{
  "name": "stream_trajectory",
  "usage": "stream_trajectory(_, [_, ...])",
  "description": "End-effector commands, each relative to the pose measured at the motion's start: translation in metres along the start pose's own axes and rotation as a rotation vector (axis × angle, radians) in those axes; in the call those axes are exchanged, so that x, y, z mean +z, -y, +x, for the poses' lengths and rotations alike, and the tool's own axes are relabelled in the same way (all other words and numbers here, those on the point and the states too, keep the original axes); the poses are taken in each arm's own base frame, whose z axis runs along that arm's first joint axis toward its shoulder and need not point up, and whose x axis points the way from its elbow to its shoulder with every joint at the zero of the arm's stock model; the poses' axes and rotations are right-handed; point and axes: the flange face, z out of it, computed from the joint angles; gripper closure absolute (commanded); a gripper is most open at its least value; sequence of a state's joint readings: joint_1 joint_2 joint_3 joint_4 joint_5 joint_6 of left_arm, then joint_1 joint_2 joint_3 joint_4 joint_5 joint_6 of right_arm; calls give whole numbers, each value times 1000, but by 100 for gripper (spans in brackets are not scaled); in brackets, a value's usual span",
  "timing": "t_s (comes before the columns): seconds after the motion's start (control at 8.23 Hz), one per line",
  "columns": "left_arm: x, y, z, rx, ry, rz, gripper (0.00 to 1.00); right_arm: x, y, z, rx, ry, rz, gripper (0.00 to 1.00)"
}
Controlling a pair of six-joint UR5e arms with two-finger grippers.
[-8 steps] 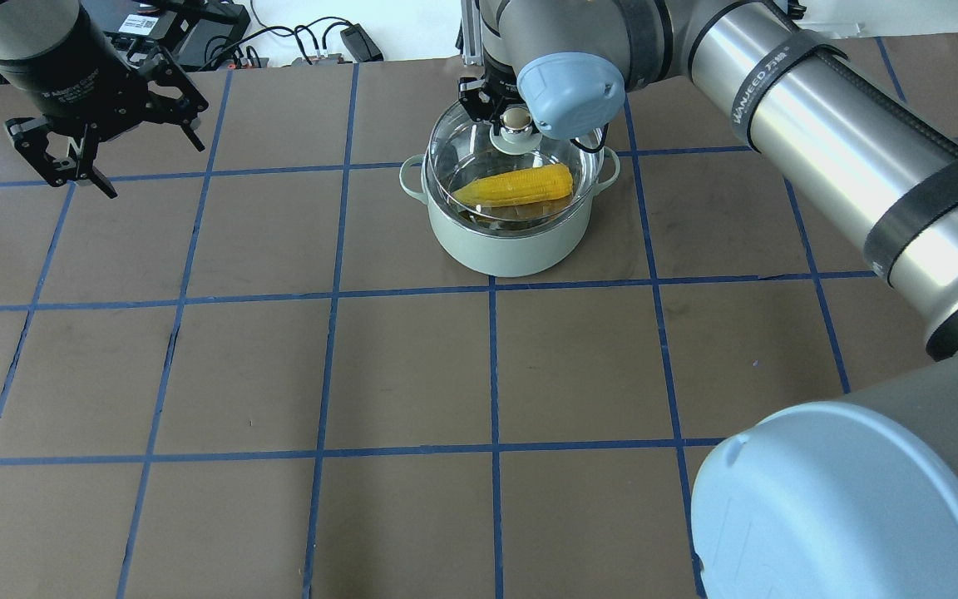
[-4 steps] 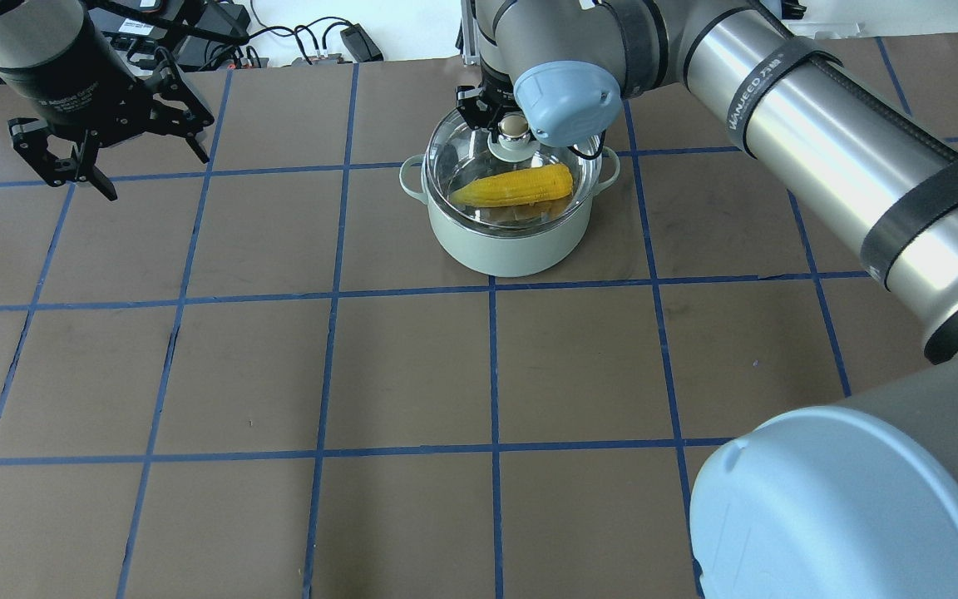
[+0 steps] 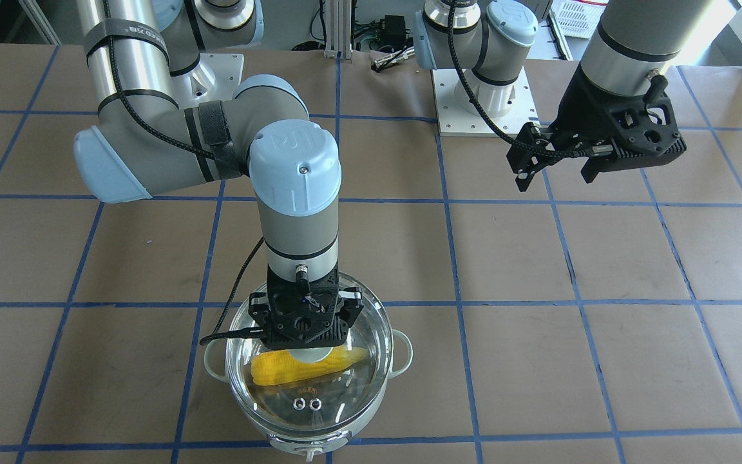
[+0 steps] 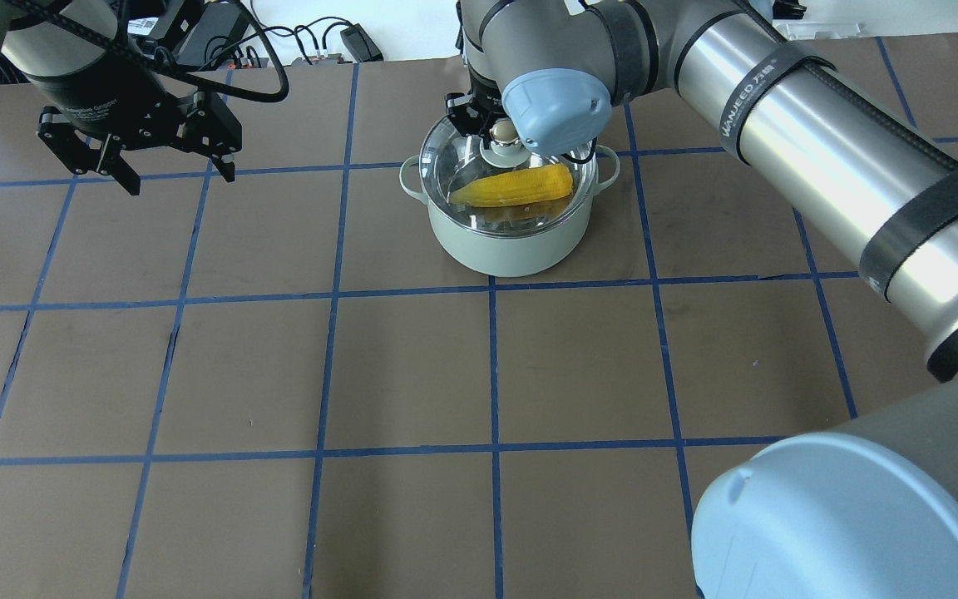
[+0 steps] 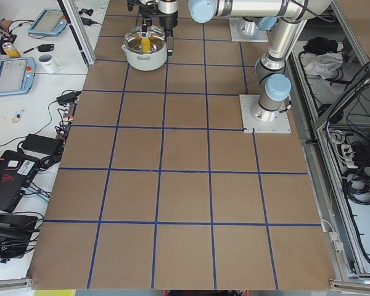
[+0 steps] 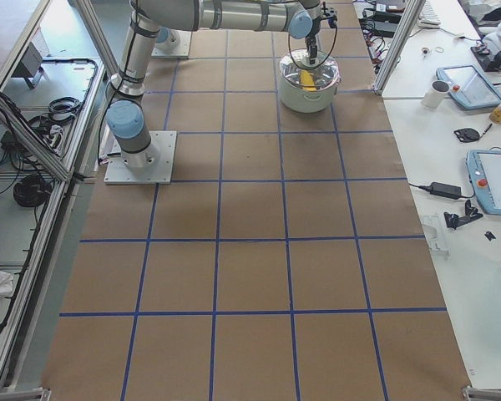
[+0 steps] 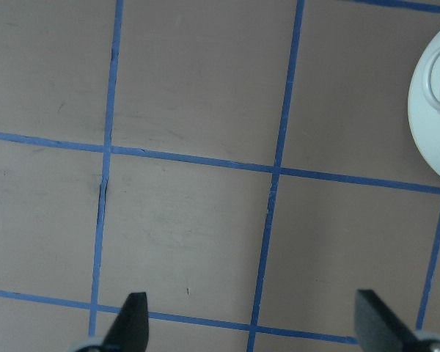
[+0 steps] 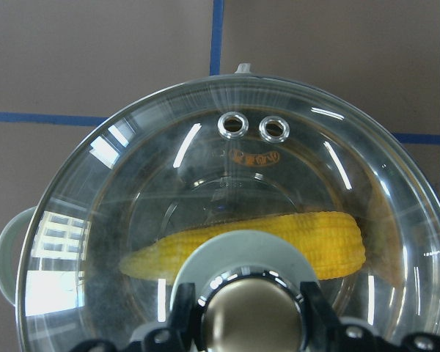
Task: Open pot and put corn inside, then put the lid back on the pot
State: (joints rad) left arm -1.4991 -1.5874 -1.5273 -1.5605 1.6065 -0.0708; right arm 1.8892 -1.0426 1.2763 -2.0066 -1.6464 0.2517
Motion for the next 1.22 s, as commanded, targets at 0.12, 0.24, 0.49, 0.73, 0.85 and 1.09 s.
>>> stream_trajectory(0.12, [7,3,3,45,-4,-14,0,8,-2,1,-38,-2,-10,80])
stream_trajectory(0.24, [8,1,9,60,-3,-17,0,7,-2,1,-38,-1,-7,80])
stream_trajectory(0.49, [7,1,10,68,0,-12,0,8,-2,1,-41,-3,-5,80])
stream_trajectory(0.73, [9,3,11,68,0,-15,0,9,-1,0,-49,-1,7,80])
stream_trajectory(0.85, [8,1,11,69,1,-15,0,9,0,1,-47,0,14,80])
stream_trajectory(1.09, [9,2,12,69,-3,-15,0,8,2,4,-68,-23,29,80])
